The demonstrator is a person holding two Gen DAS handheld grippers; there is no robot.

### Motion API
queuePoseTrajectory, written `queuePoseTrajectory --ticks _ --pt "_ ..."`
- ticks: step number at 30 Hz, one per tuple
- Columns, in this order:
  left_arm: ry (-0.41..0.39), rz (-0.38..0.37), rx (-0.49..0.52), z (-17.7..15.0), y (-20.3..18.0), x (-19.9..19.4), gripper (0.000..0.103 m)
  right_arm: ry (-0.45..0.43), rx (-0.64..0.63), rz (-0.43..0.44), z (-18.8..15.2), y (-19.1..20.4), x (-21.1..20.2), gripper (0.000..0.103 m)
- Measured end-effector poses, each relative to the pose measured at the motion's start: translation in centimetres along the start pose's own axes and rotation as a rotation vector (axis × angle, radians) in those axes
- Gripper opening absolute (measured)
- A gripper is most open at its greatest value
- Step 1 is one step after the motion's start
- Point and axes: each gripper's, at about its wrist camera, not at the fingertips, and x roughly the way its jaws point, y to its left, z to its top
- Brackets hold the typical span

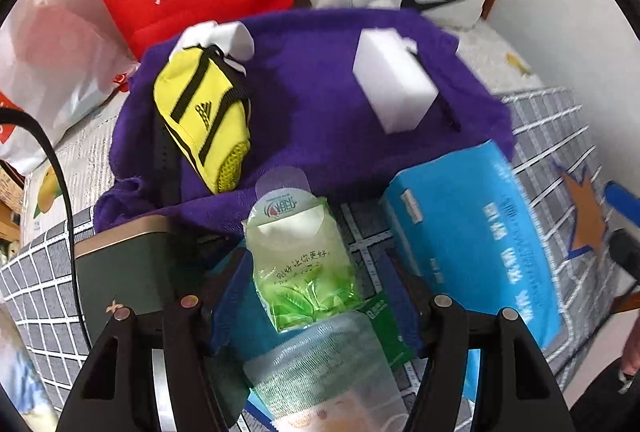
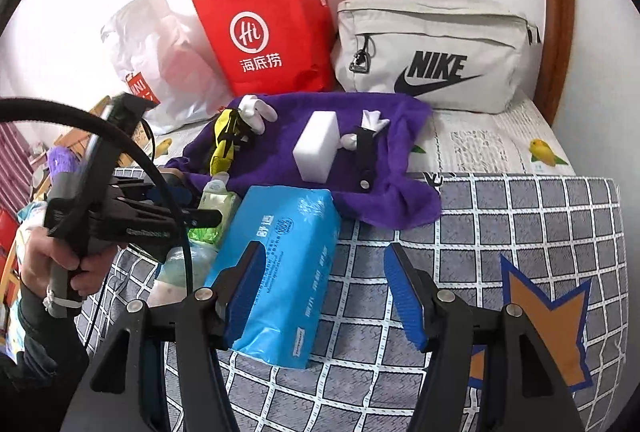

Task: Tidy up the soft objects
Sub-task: 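Grasp the green-and-white drink pouch with the left gripper while the right gripper withdraws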

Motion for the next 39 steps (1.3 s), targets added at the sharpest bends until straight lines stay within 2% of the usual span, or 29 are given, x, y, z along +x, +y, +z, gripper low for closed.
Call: queuePoseTrajectory --ticks 6,10,15,17,20,22,25,29,39 --pt "0.068 0.06 0.044 0.4 -0.8 2.4 0.066 0.011 0.005 0.007 -0.3 -0.5 0.5 0.061" --pt "0.091 0.056 0.042 0.5 -0.7 3.2 0.072 0.017 0.009 0.013 -0.4 -0.7 0.8 0.061" --pt "0.094 0.066 0.056 0.7 -1.1 3.5 0.071 0.025 0.016 0.018 -0.6 -1.0 1.3 0.061" --pt "0.081 0.07 0.061 0.7 -1.1 3.5 0.052 0.027 0.02 0.02 -0.7 -1.1 1.4 0.061" --pt "0.073 0.064 0.065 0.3 -0.9 3.2 0.049 0.03 0.023 0.019 -0.8 -1.2 1.4 0.061" --pt "0.06 0.042 0.059 0.0 -0.7 2.9 0.04 0.028 0.021 0.018 -0.9 -1.2 1.3 0.061" --pt "0.035 -0.008 0.045 -0.3 -0.2 1.7 0.031 0.026 0.018 0.014 -0.9 -1.2 1.1 0.061" --pt "0.002 -0.065 0.037 -0.7 0.3 -0.1 0.028 0.025 0.012 0.015 -0.9 -1.0 1.0 0.061" --pt "-0.112 -0.107 0.02 -1.4 1.6 -4.5 0.026 0.023 -0.024 0.026 -1.1 1.0 0.4 0.061"
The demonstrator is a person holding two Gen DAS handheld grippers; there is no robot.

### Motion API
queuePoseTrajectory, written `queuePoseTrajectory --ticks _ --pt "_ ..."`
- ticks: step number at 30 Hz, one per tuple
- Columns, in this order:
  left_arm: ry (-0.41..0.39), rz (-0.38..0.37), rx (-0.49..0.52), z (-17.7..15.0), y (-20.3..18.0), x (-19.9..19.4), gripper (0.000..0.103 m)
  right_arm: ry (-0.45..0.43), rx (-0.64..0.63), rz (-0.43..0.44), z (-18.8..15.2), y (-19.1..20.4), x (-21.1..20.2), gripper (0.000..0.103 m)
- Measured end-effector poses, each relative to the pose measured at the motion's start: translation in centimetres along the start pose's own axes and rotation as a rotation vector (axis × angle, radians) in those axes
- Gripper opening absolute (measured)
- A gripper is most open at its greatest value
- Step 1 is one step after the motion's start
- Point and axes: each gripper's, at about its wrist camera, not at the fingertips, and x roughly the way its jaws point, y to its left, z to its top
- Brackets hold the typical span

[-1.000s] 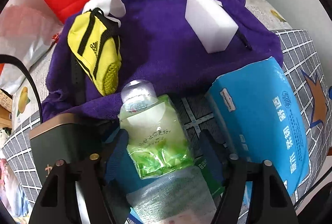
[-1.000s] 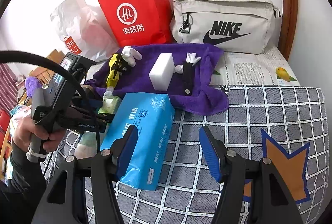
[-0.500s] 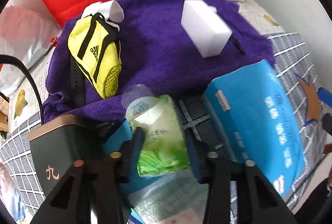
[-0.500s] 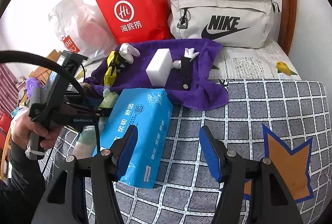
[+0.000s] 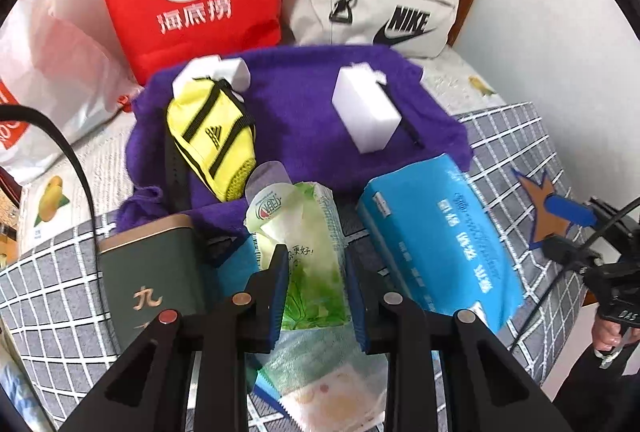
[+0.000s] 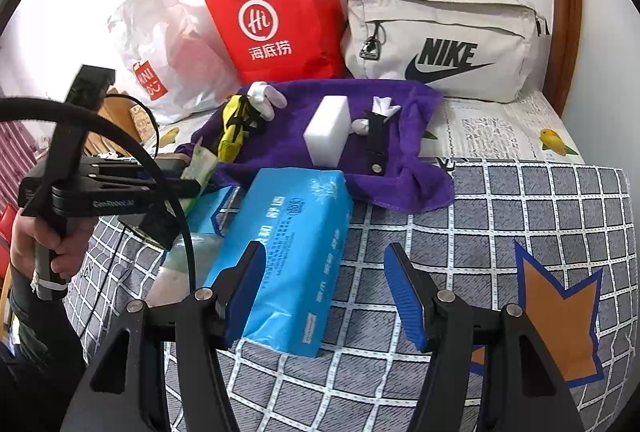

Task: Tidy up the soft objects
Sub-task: 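Grasp the green-and-white drink pouch with the left gripper while the right gripper withdraws, then lift the drink pouch with the left gripper while the right gripper grasps the clear mesh bag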

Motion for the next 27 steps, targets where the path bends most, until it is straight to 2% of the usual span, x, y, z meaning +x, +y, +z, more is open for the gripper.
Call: queuePoseTrajectory --ticks 9,16,22,27 --pt "-0.096 -0.02 -0.013 -0.7 0.8 -3.8 0.026 0.014 -0.084 0.049 -0.5 4.6 -0.3 0.061" --pt "-0.153 0.009 -0.064 -1.9 3.4 -6.7 0.026 0.07 -0.188 0.116 -2.2 10.2 1.4 0.061" --pt "-0.181 0.025 -0.098 -2.9 5.5 -8.2 0.026 0.166 -0.267 0.171 -3.5 15.3 4.4 0.062" --pt "-0.199 0.032 -0.124 -3.6 7.3 -9.2 0.026 0.248 -0.327 0.132 -4.7 18.3 7.6 0.064"
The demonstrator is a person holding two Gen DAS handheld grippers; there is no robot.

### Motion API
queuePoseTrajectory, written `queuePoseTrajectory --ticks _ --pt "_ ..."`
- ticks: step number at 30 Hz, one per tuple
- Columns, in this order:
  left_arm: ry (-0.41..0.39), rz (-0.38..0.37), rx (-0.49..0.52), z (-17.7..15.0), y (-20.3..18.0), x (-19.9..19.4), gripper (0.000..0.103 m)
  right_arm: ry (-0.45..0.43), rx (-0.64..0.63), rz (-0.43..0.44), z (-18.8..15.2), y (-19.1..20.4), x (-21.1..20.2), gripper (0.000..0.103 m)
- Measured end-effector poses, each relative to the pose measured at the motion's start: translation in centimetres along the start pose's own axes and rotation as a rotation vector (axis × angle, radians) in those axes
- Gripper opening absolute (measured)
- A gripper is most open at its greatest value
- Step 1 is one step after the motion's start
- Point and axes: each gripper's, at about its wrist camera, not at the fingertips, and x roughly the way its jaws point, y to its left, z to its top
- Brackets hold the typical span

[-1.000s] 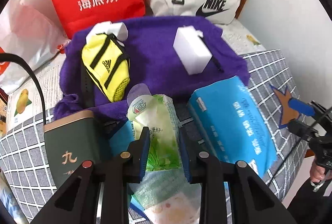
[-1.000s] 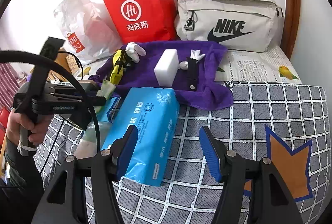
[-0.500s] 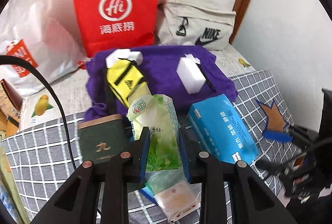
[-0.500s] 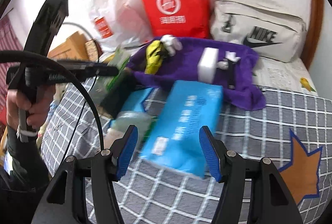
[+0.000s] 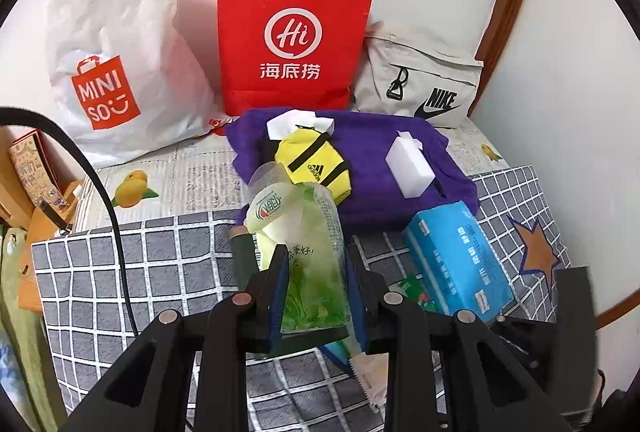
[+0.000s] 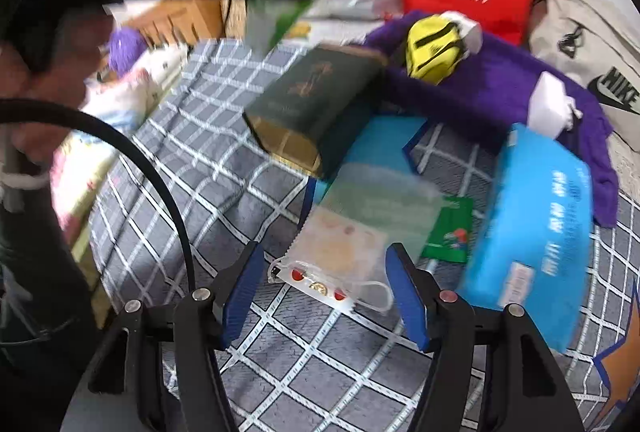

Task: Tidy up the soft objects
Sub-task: 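Lift the drink pouch with the left gripper while the right gripper grasps the clear mesh bag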

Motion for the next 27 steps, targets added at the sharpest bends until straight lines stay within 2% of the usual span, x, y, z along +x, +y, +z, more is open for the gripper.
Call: queuePoseTrajectory --ticks 2,6,10,14,16,19,21,23,27 --pt "-0.003 -0.004 0.003 -0.3 0.4 -0.2 0.026 0.037 -0.015 -0.047 0.1 0.4 1.5 0.064" --pt "-0.017 -0.014 -0.02 -0.8 1.3 -0.8 0.026 0.095 -0.007 -0.082 0.2 0.0 3.5 0.065" --pt "-0.02 -0.019 -0.02 -1.3 1.7 -1.0 0.026 0.123 -0.046 -0.148 0.3 0.3 4.8 0.065" --pt "-0.026 -0.028 -0.023 -1.7 1.9 -1.2 0.026 0.119 -0.068 -0.152 0.1 0.4 5.3 0.064" --pt "-0.027 -0.032 -0.025 -2.0 2.0 -1.2 0.026 0.115 -0.058 -0.136 0.0 0.1 5.2 0.059" --pt "-0.025 -0.034 -0.03 -2.3 2.3 -1.2 0.026 0.104 -0.031 -0.118 0.0 -0.8 4.9 0.043" --pt "-0.023 -0.036 -0.036 -2.4 2.4 -1.2 0.026 0.1 -0.023 -0.107 0.2 -1.2 4.8 0.023" --pt "-0.024 -0.039 -0.04 -2.4 2.5 -1.2 0.026 0.095 -0.015 -0.116 0.3 -1.5 4.5 0.011" --pt "-0.022 -0.04 -0.044 -2.5 2.6 -1.2 0.026 0.068 0.011 -0.099 0.3 -2.1 3.2 0.005"
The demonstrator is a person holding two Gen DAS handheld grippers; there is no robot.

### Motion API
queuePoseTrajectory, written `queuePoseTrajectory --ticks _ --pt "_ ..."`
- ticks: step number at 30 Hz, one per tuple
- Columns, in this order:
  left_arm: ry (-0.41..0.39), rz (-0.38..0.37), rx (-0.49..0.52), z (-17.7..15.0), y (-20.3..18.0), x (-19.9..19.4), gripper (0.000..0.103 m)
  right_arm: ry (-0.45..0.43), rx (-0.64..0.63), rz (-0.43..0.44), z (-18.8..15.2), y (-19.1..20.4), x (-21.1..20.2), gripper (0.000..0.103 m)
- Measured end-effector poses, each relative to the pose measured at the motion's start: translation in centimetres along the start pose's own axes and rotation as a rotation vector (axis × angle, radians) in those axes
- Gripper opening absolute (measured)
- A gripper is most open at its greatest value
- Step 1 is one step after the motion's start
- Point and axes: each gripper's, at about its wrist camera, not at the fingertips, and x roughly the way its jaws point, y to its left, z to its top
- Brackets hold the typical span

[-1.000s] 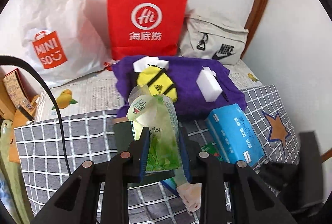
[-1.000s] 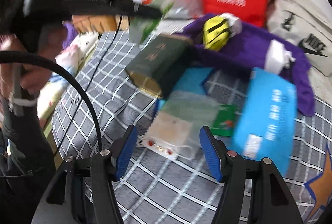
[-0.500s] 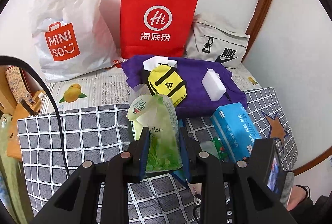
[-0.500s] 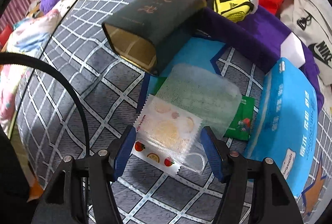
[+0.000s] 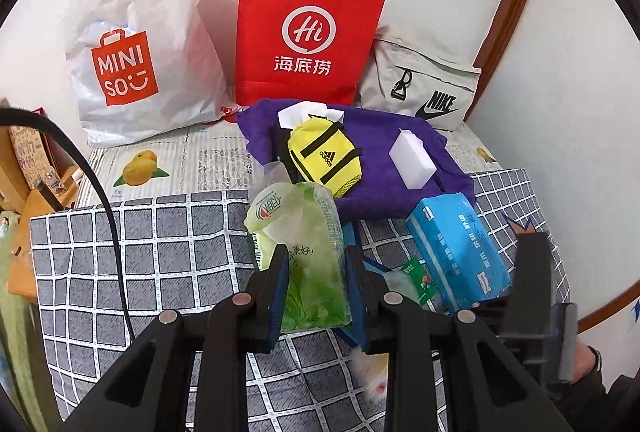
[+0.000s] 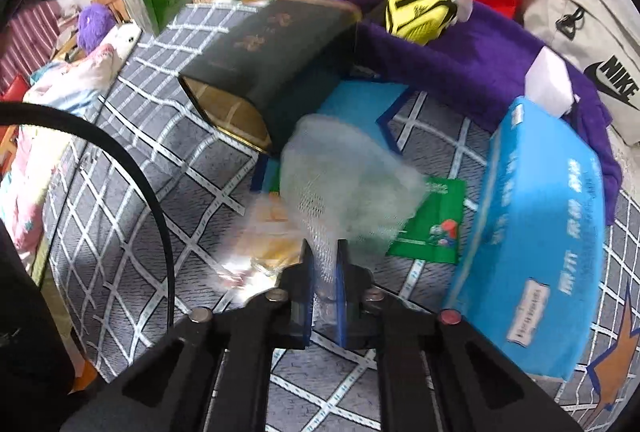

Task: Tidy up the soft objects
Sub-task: 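Lift the drink pouch with the left gripper while the right gripper grasps the clear mesh bag, then carry the drink pouch and the mesh bag over the purple towel with both grippers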

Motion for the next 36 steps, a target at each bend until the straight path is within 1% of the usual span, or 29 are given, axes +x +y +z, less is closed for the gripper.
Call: queuePoseTrajectory --ticks 3,8,11,21,28,31,36 --pt "0.004 0.001 0.002 0.0 -0.1 0.2 0.026 -0.036 0.022 0.043 0.0 -0.5 -1.4 0.005" --pt "0.012 -0.003 -0.001 0.0 -0.3 0.8 0.026 -0.075 0.036 0.029 0.0 -1.0 -3.1 0.005" --pt "0.014 -0.005 -0.002 0.0 -0.5 1.1 0.026 -0.091 0.062 0.055 0.2 -1.8 -3.9 0.005" --pt "0.02 -0.012 0.01 0.7 -1.7 2.4 0.026 -0.192 0.073 0.047 0.9 -3.9 -6.9 0.005" --pt "0.01 -0.007 0.051 2.4 -3.4 2.6 0.026 -0.247 0.079 0.023 2.4 -6.1 -8.5 0.005" --pt "0.002 0.0 0.069 3.6 -4.1 2.8 0.026 -0.269 0.084 0.014 3.3 -7.3 -9.0 0.005" --pt "-0.024 -0.009 0.081 5.7 -5.0 2.8 0.026 -0.291 0.092 -0.002 4.8 -9.1 -9.4 0.005"
